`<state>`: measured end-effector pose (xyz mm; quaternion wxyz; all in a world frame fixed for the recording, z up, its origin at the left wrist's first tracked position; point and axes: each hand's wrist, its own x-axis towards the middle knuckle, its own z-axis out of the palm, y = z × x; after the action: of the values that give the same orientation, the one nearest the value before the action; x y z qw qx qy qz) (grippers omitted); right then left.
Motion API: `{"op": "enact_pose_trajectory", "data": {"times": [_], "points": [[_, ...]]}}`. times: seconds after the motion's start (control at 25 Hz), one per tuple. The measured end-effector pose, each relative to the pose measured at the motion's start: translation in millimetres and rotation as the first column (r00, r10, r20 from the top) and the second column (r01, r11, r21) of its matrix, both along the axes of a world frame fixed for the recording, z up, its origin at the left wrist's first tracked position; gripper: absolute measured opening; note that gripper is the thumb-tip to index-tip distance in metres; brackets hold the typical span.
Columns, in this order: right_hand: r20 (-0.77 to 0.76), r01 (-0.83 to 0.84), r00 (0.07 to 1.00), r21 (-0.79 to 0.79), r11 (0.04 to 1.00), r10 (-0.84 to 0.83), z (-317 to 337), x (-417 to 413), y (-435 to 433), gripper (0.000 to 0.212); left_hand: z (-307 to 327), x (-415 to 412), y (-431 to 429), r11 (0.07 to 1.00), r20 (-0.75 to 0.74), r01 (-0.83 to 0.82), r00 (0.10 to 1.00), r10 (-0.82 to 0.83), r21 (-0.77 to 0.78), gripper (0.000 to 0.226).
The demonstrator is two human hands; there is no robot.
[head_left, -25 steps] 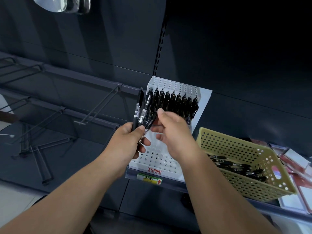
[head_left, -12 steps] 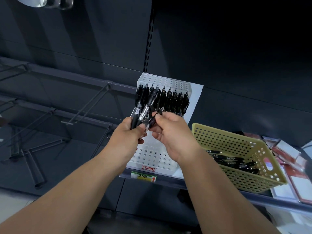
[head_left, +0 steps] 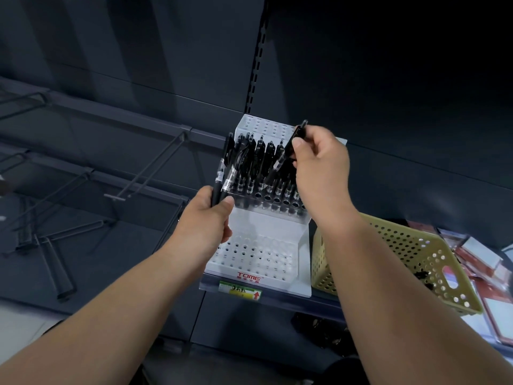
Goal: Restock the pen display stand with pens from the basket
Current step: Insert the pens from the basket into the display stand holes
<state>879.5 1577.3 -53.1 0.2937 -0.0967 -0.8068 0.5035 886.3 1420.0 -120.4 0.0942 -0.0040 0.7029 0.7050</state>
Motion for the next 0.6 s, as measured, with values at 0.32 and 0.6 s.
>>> {"op": "enact_pose_trajectory", "data": {"times": [0.32,0.6], "points": [[0.09,-0.019,0.996,0.082,0.996,0.012,-22.5,-15.0,-3.7,0.027,-4.9,-2.1,-8.0,0.999,0.001,0.025,1.0,-0.025,-0.048,0.023],[0.157,-0.04,0.988,0.316,0.948,-0.01,-31.6,-20.7,-7.5,0.032,-8.4,-3.7,-8.6,0.996,0.001,0.047,0.999,-0.047,-0.075,0.025]]}}
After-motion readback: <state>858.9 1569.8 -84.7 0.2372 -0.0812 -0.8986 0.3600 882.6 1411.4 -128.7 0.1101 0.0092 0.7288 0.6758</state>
